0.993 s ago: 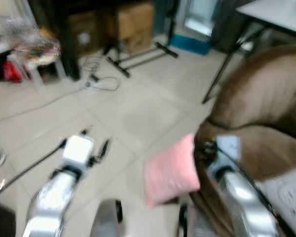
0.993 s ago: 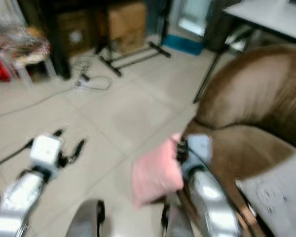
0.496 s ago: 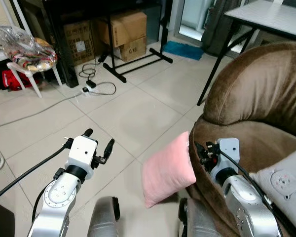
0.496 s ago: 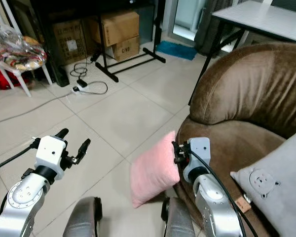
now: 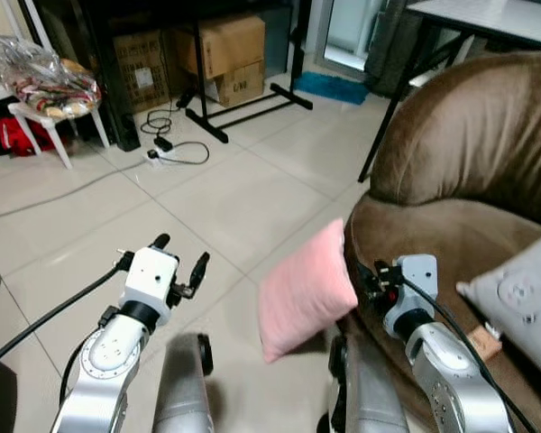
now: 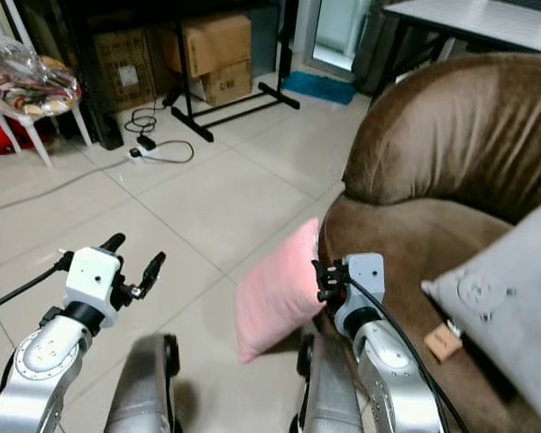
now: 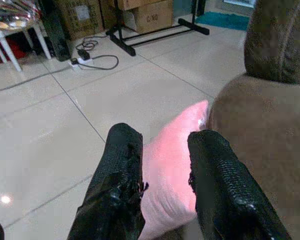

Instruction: Move the pillow to the sofa from floor

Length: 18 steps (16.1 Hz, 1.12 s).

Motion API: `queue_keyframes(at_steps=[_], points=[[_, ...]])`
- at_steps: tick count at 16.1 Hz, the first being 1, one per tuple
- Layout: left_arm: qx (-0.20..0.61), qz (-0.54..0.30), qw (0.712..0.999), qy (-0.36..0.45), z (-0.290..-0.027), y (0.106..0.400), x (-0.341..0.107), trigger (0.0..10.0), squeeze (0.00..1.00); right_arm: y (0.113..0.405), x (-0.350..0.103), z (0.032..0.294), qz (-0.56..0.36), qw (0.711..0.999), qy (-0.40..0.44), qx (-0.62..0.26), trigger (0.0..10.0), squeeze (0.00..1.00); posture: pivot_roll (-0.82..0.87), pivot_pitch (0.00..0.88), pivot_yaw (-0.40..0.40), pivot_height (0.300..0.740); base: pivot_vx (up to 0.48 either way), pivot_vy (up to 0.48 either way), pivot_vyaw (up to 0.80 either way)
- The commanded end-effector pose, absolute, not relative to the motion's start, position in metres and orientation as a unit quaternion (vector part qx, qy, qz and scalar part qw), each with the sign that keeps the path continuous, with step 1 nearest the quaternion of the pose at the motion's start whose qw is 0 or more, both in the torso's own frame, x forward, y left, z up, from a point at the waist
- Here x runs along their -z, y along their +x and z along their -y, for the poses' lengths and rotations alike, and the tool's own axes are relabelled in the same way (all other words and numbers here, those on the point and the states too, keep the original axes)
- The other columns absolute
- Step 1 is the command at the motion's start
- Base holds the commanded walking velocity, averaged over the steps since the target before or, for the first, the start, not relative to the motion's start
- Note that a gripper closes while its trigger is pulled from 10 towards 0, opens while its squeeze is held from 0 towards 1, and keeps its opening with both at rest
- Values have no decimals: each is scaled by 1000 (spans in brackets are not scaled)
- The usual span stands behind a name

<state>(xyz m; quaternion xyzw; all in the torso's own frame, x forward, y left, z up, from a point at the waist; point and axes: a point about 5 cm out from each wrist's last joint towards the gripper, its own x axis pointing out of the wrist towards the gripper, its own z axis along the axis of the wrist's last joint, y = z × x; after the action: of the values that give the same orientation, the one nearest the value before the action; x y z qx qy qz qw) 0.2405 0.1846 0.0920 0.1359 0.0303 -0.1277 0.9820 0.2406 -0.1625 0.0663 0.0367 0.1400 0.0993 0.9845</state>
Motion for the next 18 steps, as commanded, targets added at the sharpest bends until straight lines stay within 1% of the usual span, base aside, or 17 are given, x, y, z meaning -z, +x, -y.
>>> queue_keyframes(at_steps=[1,2,3,4,8,9,12,15,16,18], points=[[129,-24,983,131,-183,242,-95,10000,0,243,-68,165,-130,986,38,-95,10000,0,42,9,-26,489,0,0,0],[131,-22,983,129,-183,241,-95,10000,0,244,-69,164,-129,986,26,-99,10000,0,42,10,-27,489,0,0,0],[133,-20,983,126,-183,241,-96,10000,0,246,-70,160,-129,985,2,-114,10000,0,44,13,-29,489,364,0,800],[132,-19,983,125,-184,242,-97,10000,0,246,-69,157,-129,984,-5,-123,10000,0,45,14,-30,489,405,0,800],[129,-20,984,125,-185,243,-97,10000,0,247,-69,155,-128,985,6,-116,10000,0,44,15,-30,489,415,0,766],[129,-20,984,124,-185,243,-97,10000,0,247,-69,156,-129,986,25,-102,10000,0,43,14,-29,489,405,0,0],[129,-20,983,125,-185,243,-96,10000,0,248,-73,158,-127,987,18,-100,10000,0,42,15,-29,489,370,0,0],[125,-23,982,137,-186,245,-95,10000,0,249,-76,161,-125,988,18,-86,10000,0,43,16,-31,489,0,0,0],[130,-25,982,138,-186,245,-95,10000,0,249,-76,164,-127,989,28,-72,10000,0,44,15,-32,479,0,0,0],[140,-29,980,139,-185,245,-93,10000,0,249,-76,165,-127,989,27,-76,10000,0,44,14,-31,465,0,0,0]])
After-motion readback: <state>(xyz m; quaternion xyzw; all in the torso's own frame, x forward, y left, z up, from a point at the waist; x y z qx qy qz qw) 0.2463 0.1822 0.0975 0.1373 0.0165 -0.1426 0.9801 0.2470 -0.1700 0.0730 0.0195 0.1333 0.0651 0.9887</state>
